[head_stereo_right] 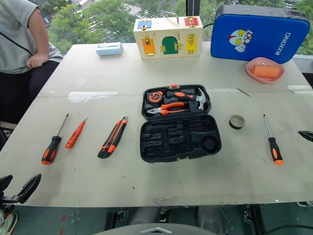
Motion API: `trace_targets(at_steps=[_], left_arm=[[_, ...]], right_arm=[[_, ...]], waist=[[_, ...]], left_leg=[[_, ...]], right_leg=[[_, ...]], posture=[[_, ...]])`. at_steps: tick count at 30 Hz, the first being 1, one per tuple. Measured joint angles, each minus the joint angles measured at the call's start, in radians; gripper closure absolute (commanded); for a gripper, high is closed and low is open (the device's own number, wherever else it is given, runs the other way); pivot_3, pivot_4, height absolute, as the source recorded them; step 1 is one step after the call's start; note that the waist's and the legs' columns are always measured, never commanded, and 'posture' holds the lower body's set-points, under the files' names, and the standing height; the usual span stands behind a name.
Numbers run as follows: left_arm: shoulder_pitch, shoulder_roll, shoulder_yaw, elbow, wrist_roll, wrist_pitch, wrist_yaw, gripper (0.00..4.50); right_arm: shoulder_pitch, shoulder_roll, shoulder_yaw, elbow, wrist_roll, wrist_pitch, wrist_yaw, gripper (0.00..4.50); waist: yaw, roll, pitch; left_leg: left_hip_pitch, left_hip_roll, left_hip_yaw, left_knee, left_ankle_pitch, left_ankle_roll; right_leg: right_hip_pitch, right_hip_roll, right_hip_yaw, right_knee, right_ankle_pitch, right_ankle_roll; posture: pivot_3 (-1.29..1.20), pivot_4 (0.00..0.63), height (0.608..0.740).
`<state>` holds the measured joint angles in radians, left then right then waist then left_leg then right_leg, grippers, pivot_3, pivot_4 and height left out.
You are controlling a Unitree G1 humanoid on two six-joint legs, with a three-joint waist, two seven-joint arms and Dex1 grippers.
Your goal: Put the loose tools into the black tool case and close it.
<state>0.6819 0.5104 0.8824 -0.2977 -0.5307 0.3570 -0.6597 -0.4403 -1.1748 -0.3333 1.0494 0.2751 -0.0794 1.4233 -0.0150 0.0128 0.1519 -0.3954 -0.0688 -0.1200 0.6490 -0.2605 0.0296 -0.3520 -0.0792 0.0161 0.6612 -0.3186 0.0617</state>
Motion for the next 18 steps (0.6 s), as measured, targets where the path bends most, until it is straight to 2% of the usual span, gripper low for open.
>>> trace_targets(at_steps=[10,15,17,18], left_arm=[[-0.009,0.001,-0.003,0.017,-0.007,0.025,-0.001,0.0],[-0.089,0.054,0.011,-0.017,-0.094,0.169,0.058,0.0],[-0.139,0.134,0.018,-0.022,-0.126,0.283,0.109,0.0],[-0.147,0.149,0.018,-0.025,-0.13,0.297,0.116,0.0]], right_arm=[[-0.019,0.002,0.002,-0.02,-0.001,-0.011,-0.013,0.05],[-0.059,0.038,0.003,-0.281,0.075,0.097,0.02,0.05],[-0.047,0.066,0.023,-0.524,0.166,0.254,0.051,0.05],[-0.047,0.069,0.029,-0.565,0.182,0.276,0.055,0.05]], waist=[[0.0,0.0,0.0],[-0.001,0.0,0.0],[0.001,0.0,0.0],[0.001,0.0,0.0]], left_leg=[[0.0,0.0,0.002,-0.001,0.0,0.0],[0.0,0.002,0.002,0.0,0.0,0.0],[-0.002,0.002,0.001,0.0,0.0,0.0],[-0.002,0.002,0.001,0.0,0.0,0.0]], right_leg=[[-0.001,0.0,0.002,0.001,0.0,0.0],[-0.002,0.002,0.002,0.002,0.0,0.0],[-0.005,0.002,0.002,0.003,0.001,0.001],[-0.005,0.002,0.002,0.003,0.001,0.001]], posture=[[0.0,0.15,0.735],[0.0,0.15,0.735],[0.0,0.15,0.735],[0.0,0.15,0.735]])
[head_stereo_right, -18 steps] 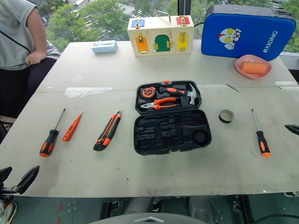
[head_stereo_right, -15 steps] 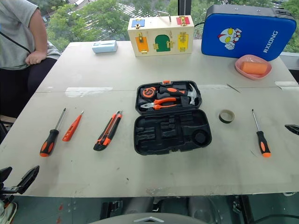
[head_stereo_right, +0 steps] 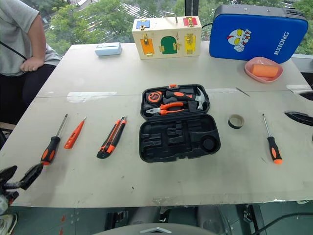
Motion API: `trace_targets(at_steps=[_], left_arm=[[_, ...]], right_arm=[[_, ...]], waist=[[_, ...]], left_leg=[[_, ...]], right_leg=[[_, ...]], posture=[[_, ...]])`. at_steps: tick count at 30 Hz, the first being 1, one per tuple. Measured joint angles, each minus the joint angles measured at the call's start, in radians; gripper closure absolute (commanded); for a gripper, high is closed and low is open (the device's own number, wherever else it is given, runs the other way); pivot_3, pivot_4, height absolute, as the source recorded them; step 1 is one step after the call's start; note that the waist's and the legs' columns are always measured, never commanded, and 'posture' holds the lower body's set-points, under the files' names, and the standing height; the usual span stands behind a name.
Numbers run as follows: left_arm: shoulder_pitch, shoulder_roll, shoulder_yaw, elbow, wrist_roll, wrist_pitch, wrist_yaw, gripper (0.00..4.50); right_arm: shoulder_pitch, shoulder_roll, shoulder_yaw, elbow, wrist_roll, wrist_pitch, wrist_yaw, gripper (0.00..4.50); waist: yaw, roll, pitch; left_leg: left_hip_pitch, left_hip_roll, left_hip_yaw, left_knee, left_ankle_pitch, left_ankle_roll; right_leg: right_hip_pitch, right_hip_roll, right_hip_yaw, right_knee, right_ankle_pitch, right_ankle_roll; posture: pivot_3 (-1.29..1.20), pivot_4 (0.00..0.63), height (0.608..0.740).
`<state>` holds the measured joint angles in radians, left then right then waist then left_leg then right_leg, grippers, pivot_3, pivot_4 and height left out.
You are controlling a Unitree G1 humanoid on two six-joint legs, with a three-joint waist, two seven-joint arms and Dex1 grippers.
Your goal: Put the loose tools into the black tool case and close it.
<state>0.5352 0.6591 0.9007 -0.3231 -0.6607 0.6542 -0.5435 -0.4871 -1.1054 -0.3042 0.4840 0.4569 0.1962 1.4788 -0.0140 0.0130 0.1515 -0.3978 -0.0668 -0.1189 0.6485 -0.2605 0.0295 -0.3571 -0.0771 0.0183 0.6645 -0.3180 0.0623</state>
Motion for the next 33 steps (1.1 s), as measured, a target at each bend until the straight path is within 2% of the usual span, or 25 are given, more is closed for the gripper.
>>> trace_targets(at_steps=[4,8,13,16,17,19,24,31,33], left_arm=[[-0.065,0.098,-0.018,0.026,0.004,0.111,0.026,0.0],[-0.186,0.215,-0.132,0.111,0.042,0.195,0.031,0.0],[-0.327,0.27,-0.252,0.253,0.109,0.24,0.044,0.0],[-0.368,0.28,-0.297,0.301,0.134,0.256,0.042,0.0],[-0.386,0.28,-0.32,0.323,0.143,0.256,0.033,0.5],[-0.41,0.28,-0.35,0.348,0.149,0.256,0.012,1.16],[-0.489,0.296,-0.414,0.434,0.197,0.225,-0.028,3.4],[-0.512,0.316,-0.439,0.524,0.23,0.168,-0.084,3.42],[-0.521,0.351,-0.438,0.568,0.247,0.131,-0.113,3.42]], right_arm=[[0.004,0.019,0.024,-0.282,0.117,0.181,-0.003,0.05],[-0.016,0.067,0.06,-0.542,0.254,0.308,-0.016,0.05],[-0.017,0.098,0.075,-0.72,0.357,0.376,-0.026,0.05],[-0.021,0.108,0.084,-0.762,0.384,0.395,-0.041,0.05],[-0.026,0.114,0.09,-0.773,0.393,0.399,-0.049,0.0],[-0.032,0.124,0.096,-0.79,0.408,0.409,-0.058,0.0],[-0.062,0.144,0.112,-0.825,0.429,0.419,-0.083,0.0],[-0.078,0.149,0.137,-0.828,0.424,0.428,-0.098,0.0],[-0.077,0.148,0.137,-0.828,0.42,0.43,-0.106,0.0]], waist=[[0.005,0.0,0.0],[0.008,-0.001,0.0],[0.004,-0.004,0.0],[0.002,-0.005,0.0],[0.001,-0.005,0.0],[0.001,-0.006,0.0],[0.009,-0.004,-0.001],[0.005,-0.002,-0.002],[0.001,-0.005,-0.001]], left_leg=[[-0.002,0.0,0.0,0.0,0.002,-0.004],[-0.002,0.0,0.0,-0.001,0.002,-0.003],[-0.002,0.0,0.001,-0.002,0.002,-0.004],[-0.002,0.0,0.001,-0.002,0.002,-0.005],[-0.002,0.0,0.001,-0.002,0.003,-0.005],[-0.002,0.0,0.001,-0.002,0.003,-0.005],[-0.002,0.0,0.001,-0.002,0.003,-0.005],[0.001,0.0,0.001,-0.003,0.002,-0.003],[0.0,0.0,0.001,-0.004,0.003,-0.004]], right_leg=[[-0.003,0.0,0.0,-0.001,0.0,0.0],[-0.004,0.0,0.001,0.0,0.0,0.0],[-0.005,0.0,0.001,0.0,0.0,0.0],[-0.005,0.0,0.002,0.0,0.0,0.0],[-0.005,0.0,0.002,0.0,0.0,0.0],[-0.006,0.0,0.002,0.001,0.0,0.0],[-0.006,0.0,0.002,0.001,0.0,0.0],[-0.007,0.0,0.003,0.008,0.0,0.0],[-0.011,0.0,0.004,0.012,0.0,-0.001]], posture=[[0.0,0.15,0.735],[0.0,0.15,0.735],[0.0,0.15,0.735],[0.0,0.15,0.735],[0.0,0.15,0.735],[0.0,0.15,0.735],[0.0,0.15,0.735],[0.0,0.15,0.735],[0.0,0.15,0.735]])
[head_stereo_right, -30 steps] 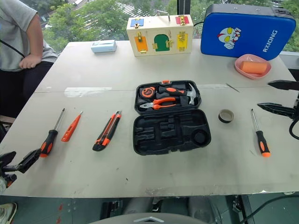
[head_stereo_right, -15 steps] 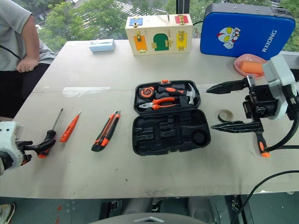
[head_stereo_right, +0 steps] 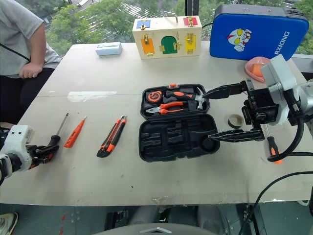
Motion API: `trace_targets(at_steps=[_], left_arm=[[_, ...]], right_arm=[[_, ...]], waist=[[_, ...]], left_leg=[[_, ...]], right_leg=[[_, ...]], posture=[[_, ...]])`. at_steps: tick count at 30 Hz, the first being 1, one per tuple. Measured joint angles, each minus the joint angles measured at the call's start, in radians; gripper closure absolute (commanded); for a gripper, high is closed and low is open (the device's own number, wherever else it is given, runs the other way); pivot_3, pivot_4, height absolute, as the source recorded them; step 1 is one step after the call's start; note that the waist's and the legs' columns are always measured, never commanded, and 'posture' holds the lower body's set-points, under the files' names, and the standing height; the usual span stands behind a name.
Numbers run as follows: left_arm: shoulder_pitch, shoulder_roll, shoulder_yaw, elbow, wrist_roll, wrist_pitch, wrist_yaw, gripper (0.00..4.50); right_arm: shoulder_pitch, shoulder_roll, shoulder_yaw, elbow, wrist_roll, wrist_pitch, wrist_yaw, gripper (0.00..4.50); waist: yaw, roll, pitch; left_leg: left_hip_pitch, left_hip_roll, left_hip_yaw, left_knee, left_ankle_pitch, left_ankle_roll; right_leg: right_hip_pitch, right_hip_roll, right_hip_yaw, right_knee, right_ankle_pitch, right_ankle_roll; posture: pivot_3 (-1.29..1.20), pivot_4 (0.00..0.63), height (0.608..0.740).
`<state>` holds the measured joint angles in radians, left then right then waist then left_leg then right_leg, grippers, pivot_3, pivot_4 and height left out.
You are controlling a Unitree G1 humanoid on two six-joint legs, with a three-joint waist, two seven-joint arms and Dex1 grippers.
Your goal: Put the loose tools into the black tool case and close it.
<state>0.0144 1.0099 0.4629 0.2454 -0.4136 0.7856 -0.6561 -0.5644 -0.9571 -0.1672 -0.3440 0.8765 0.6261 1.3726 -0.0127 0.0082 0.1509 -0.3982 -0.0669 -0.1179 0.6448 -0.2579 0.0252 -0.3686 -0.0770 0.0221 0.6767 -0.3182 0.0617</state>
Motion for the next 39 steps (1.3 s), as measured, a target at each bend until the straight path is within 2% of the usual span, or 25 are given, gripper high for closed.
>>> trace_targets(at_steps=[2,4,7,10,12,17,22,25,30,37,38,39], left_arm=[[-0.02,0.06,0.005,0.002,0.009,-0.066,-0.072,3.42],[-0.052,0.121,0.008,-0.053,0.008,-0.143,-0.159,3.42],[-0.133,0.22,-0.023,-0.148,0.008,-0.25,-0.302,3.42],[-0.292,0.231,-0.182,-0.262,-0.024,-0.256,-0.439,3.42],[-0.375,0.198,-0.301,-0.326,-0.034,-0.252,-0.498,3.42],[-0.659,-0.003,-0.645,-0.349,0.071,-0.226,-0.566,3.42],[-0.798,-0.19,-0.86,-0.272,0.175,-0.205,-0.6,3.42],[-0.842,-0.254,-0.928,-0.179,0.246,-0.202,-0.599,3.42],[-0.894,-0.344,-0.968,-0.078,0.303,-0.193,-0.59,3.42],[-0.907,-0.357,-0.974,-0.036,0.333,-0.224,-0.613,3.42],[-0.908,-0.36,-0.974,-0.036,0.335,-0.225,-0.615,2.38],[-0.908,-0.361,-0.974,-0.036,0.334,-0.225,-0.62,2.07]], right_arm=[[0.011,-0.009,0.0,0.0,-0.004,0.003,-0.006,0.0],[0.012,-0.01,0.0,0.0,-0.008,0.004,-0.008,0.0],[0.033,-0.018,-0.002,-0.001,-0.017,0.0,-0.009,0.0],[0.108,-0.036,-0.01,0.014,-0.075,-0.043,-0.002,0.0],[0.142,-0.04,-0.012,0.027,-0.101,-0.063,0.001,0.0],[0.208,-0.047,-0.052,0.033,-0.132,-0.088,-0.028,0.0],[0.321,-0.046,-0.092,-0.01,-0.153,-0.093,-0.078,0.0],[0.364,-0.045,-0.126,-0.035,-0.156,-0.093,-0.107,0.0],[0.418,-0.037,-0.161,-0.074,-0.159,-0.094,-0.15,0.0],[0.436,-0.037,-0.2,-0.092,-0.137,-0.086,-0.184,0.0],[0.437,-0.037,-0.202,-0.092,-0.133,-0.086,-0.185,0.0],[0.439,-0.037,-0.202,-0.092,-0.131,-0.086,-0.185,0.0]], waist=[[0.0,-0.011,0.003],[0.007,-0.016,0.003],[0.012,-0.015,0.003],[0.022,-0.015,0.002],[0.019,-0.014,0.003],[0.006,-0.015,0.004],[-0.006,-0.016,0.004],[-0.012,-0.016,0.004],[-0.003,-0.017,0.005],[-0.001,-0.017,0.005],[-0.001,-0.017,0.005],[-0.001,-0.017,0.005]], left_leg=[[-0.003,0.0,-0.001,0.0,0.001,-0.002],[-0.006,0.0,-0.001,0.002,0.004,-0.006],[-0.008,-0.001,0.0,0.003,0.003,-0.006],[-0.013,-0.001,0.0,0.004,0.003,-0.005],[-0.018,-0.001,0.001,0.007,0.004,-0.006],[-0.018,0.0,0.001,0.01,0.004,-0.005],[-0.017,0.0,0.002,0.013,0.004,-0.005],[-0.017,0.0,0.001,0.014,0.004,-0.005],[-0.018,0.0,0.0,0.021,0.004,-0.005],[-0.017,0.0,0.0,0.024,0.004,-0.005],[-0.017,0.0,0.0,0.024,0.004,-0.005],[-0.017,0.0,0.0,0.024,0.004,-0.005]], right_leg=[[-0.003,0.001,0.0,0.002,0.0,-0.001],[-0.003,0.0,-0.002,0.0,0.0,-0.001],[-0.003,-0.001,0.0,-0.004,0.001,0.0],[-0.009,-0.001,-0.001,-0.003,0.001,0.0],[-0.013,0.0,-0.001,0.001,0.001,0.0],[-0.011,0.005,-0.002,0.003,0.001,0.0],[-0.01,0.007,-0.004,0.004,0.001,0.001],[-0.01,0.007,-0.004,0.005,0.001,0.001],[-0.009,0.008,-0.005,0.009,0.001,0.001],[-0.009,0.007,-0.005,0.016,0.001,0.001],[-0.01,0.007,-0.005,0.016,0.001,0.001],[-0.01,0.007,-0.005,0.016,0.001,0.001]], posture=[[0.0,0.15,0.735],[0.0,0.15,0.735],[0.0,0.15,0.735],[0.0,0.15,0.735],[0.0,0.15,0.735],[0.0,0.15,0.735],[0.0,0.15,0.735],[0.0,0.15,0.735],[0.0,0.15,0.735],[0.0,0.15,0.735],[0.0,0.15,0.735],[0.0,0.15,0.735]])
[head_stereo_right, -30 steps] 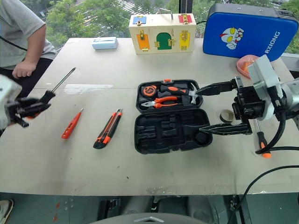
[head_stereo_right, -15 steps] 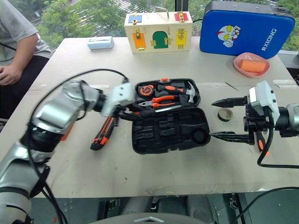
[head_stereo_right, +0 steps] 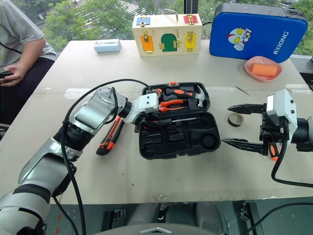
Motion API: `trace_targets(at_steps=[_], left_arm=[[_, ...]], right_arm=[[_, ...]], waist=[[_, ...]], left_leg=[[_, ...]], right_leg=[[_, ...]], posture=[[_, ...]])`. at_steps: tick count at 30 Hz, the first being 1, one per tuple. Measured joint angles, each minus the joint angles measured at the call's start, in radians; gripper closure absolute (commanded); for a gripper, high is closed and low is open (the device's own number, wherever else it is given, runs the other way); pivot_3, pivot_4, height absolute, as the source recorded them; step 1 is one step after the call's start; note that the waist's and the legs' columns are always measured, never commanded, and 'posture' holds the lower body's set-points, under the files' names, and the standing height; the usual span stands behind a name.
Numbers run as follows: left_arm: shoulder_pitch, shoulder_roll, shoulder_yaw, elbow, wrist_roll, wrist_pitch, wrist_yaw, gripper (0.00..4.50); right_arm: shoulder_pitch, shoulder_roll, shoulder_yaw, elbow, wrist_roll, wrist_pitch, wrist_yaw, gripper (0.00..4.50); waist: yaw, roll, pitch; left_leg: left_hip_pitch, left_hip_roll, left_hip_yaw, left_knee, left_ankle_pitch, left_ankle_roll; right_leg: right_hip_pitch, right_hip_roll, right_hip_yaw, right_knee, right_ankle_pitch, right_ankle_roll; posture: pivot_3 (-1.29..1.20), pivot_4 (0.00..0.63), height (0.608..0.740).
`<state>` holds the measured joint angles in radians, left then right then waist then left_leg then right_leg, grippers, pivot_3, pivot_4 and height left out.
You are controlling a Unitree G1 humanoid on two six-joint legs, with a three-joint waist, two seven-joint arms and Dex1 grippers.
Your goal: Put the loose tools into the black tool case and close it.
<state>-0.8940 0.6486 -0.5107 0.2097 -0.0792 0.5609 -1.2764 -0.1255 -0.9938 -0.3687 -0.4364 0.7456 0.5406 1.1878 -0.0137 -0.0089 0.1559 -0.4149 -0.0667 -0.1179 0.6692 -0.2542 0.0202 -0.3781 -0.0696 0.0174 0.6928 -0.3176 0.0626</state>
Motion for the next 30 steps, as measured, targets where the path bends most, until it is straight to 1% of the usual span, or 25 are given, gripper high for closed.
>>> trace_targets(at_steps=[2,4,8,9,10,11,12,13,14,15,16,17,19,25,30], left_arm=[[-0.002,-0.006,0.001,-0.007,-0.005,0.006,-0.016,1.2],[-0.006,-0.005,0.015,-0.027,-0.021,0.036,-0.03,0.23],[-0.026,0.01,0.054,-0.083,-0.042,0.089,-0.041,0.23],[-0.032,0.012,0.071,-0.098,-0.05,0.101,-0.048,0.72],[-0.035,0.014,0.076,-0.105,-0.054,0.105,-0.049,0.84],[-0.037,0.012,0.081,-0.108,-0.06,0.111,-0.048,1.05],[-0.037,0.011,0.081,-0.107,-0.061,0.113,-0.048,1.37],[-0.036,0.01,0.08,-0.103,-0.06,0.111,-0.048,1.92],[-0.036,0.009,0.079,-0.09,-0.055,0.096,-0.046,2.25],[-0.036,0.007,0.078,-0.076,-0.048,0.084,-0.043,2.71],[-0.036,-0.005,0.076,-0.041,-0.029,0.061,-0.027,3.37],[-0.036,-0.009,0.072,-0.03,-0.021,0.057,-0.023,3.51],[-0.036,-0.031,0.064,0.031,0.002,0.028,-0.005,4.46],[-0.035,-0.044,0.049,0.067,0.033,-0.02,-0.018,4.46],[-0.028,-0.044,0.02,0.049,0.102,-0.111,-0.016,4.46]], right_arm=[[0.004,0.0,0.0,0.0,0.001,0.0,0.0,0.0],[0.007,0.0,0.0,0.0,0.002,0.0,0.0,0.0],[0.015,0.0,0.0,0.0,0.008,0.0,0.0,0.0],[0.015,0.0,0.0,0.0,0.008,0.0,0.0,0.0],[0.015,0.0,0.0,0.0,0.008,0.0,0.0,0.0],[0.015,0.0,0.0,0.001,0.007,-0.001,0.001,0.0],[0.015,0.0,0.0,0.001,0.007,-0.001,0.001,0.0],[0.014,0.0,0.0,0.002,0.007,-0.002,0.001,0.0],[0.014,0.0,0.0,0.003,0.005,-0.003,0.001,0.0],[0.014,0.0,0.0,0.004,0.004,-0.004,0.001,0.0],[0.014,0.0,0.0,0.004,0.002,-0.008,0.001,0.0],[0.014,0.0,0.0,0.004,0.001,-0.01,0.001,0.0],[0.017,0.001,0.001,0.004,-0.003,-0.019,0.0,0.0],[0.032,0.003,0.001,0.004,-0.021,-0.027,-0.007,0.0],[0.034,0.006,0.001,0.004,-0.029,-0.029,-0.022,0.0]], waist=[[0.003,0.0,0.0],[0.003,0.0,0.0],[0.0,0.0,0.0],[0.0,0.0,0.0],[0.0,0.0,0.0],[0.0,0.0,0.0],[0.0,0.0,0.0],[0.001,-0.001,0.0],[0.001,0.0,0.0],[0.001,0.0,0.0],[0.002,0.0,0.0],[0.002,-0.001,0.0],[0.002,-0.001,0.001],[0.002,-0.001,0.001],[0.004,-0.001,0.0]], left_leg=[[0.0,0.0,0.0,0.0,0.0,0.0],[0.0,0.0,0.0,0.0,0.0,0.0],[0.0,0.0,0.0,0.0,0.0,0.0],[0.0,0.0,0.0,0.0,0.0,0.0],[0.0,0.0,0.0,0.0,0.0,0.0],[0.0,0.0,0.0,0.0,0.0,0.0],[0.0,0.0,0.0,0.0,0.0,0.0],[0.0,0.0,0.0,0.0,0.0,0.0],[0.0,0.0,0.0,0.0,0.0,0.0],[0.0,0.0,0.0,0.0,0.0,0.0],[0.0,0.0,0.0,0.0,0.0,0.0],[0.0,0.0,0.0,0.0,0.0,0.0],[0.0,0.0,0.0,0.0,0.0,0.0],[0.0,0.0,0.0,0.0,0.0,0.0],[0.001,0.0,0.0,0.0,0.0,0.0]], right_leg=[[0.0,0.0,0.0,0.0,0.0,0.0],[0.0,0.0,-0.001,0.0,0.0,0.0],[0.0,0.0,0.0,0.0,0.0,0.0],[0.0,0.0,0.0,0.0,0.0,0.0],[0.0,0.0,0.0,0.0,0.0,0.0],[0.0,0.0,0.0,0.0,0.0,0.0],[0.0,0.0,0.0,0.0,0.0,0.0],[0.0,0.0,-0.001,0.0,0.0,0.0],[0.0,0.0,0.0,0.0,0.0,0.0],[0.0,0.0,0.0,0.0,0.0,0.0],[0.0,0.0,0.0,0.0,0.0,0.0],[0.0,0.0,-0.001,0.0,0.0,0.0],[0.0,0.0,-0.001,0.0,0.0,0.0],[0.0,0.0,0.0,0.0,0.0,0.0],[0.001,0.0,0.0,0.0,0.0,0.0]], posture=[[0.0,0.15,0.735],[0.0,0.15,0.735],[0.0,0.15,0.735],[0.0,0.15,0.735],[0.0,0.15,0.735],[0.0,0.15,0.735],[0.0,0.15,0.735],[0.0,0.15,0.735],[0.0,0.15,0.735],[0.0,0.15,0.735],[0.0,0.15,0.735],[0.0,0.15,0.735],[0.0,0.15,0.735],[0.0,0.15,0.735],[0.0,0.15,0.735]])
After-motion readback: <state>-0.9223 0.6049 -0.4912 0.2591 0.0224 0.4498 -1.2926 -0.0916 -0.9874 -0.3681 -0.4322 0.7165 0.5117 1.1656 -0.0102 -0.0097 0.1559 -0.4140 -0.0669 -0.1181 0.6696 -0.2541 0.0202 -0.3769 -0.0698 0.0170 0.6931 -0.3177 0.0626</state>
